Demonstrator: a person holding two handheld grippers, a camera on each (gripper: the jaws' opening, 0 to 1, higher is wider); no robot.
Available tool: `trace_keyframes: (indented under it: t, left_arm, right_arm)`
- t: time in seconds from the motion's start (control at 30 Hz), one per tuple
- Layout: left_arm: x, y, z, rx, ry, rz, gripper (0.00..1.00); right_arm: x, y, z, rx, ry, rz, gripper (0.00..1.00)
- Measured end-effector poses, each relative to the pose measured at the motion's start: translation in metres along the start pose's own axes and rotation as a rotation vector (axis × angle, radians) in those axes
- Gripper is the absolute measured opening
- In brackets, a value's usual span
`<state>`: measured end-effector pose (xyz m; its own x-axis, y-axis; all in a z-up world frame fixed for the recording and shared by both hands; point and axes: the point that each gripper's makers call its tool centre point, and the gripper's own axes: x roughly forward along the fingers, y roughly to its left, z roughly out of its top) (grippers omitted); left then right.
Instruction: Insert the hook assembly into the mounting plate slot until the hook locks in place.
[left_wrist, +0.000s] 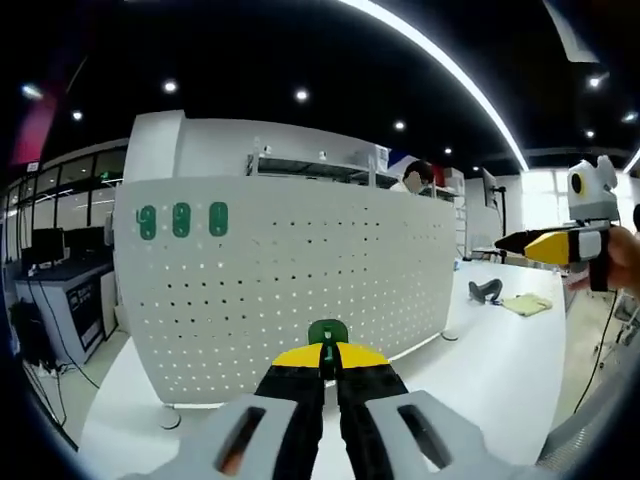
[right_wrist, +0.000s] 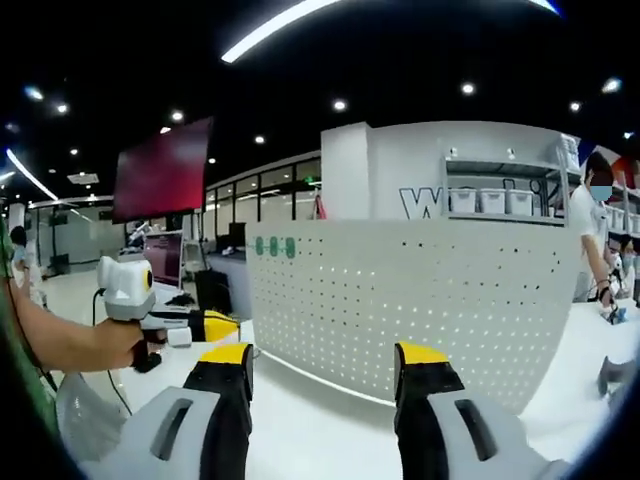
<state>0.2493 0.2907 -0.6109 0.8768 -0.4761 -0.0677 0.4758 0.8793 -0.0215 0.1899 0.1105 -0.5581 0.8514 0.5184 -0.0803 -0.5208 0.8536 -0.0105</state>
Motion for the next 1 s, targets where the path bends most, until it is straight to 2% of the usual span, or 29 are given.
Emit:
trace_keyframes:
  t: [0.2, 0.43, 0.77, 1.0]
  left_arm:
    - [0.009, 0.007, 0.021, 0.009, -0.034, 0.025, 0.03]
    - [0.017, 0.011, 0.042, 0.016, -0.074, 0.046, 0.03]
    - [0.026, 0.017, 0.060, 0.006, -0.111, 0.071, 0.03]
    - [0.037, 0.020, 0.079, 0.006, -0.144, 0.091, 0.03]
  right_arm:
    - [-0.007, -0.006, 0.005, -0.007, -0.011, -0.018, 0.63]
    - [-0.013, -0.015, 0.002, 0.002, -0.007, -0.038, 0.68]
    - [-0.021, -0.022, 0.002, 0.006, 0.000, -0.051, 0.73]
    - [-0.023, -0.027, 0.006, 0.012, -0.010, -0.059, 0.74]
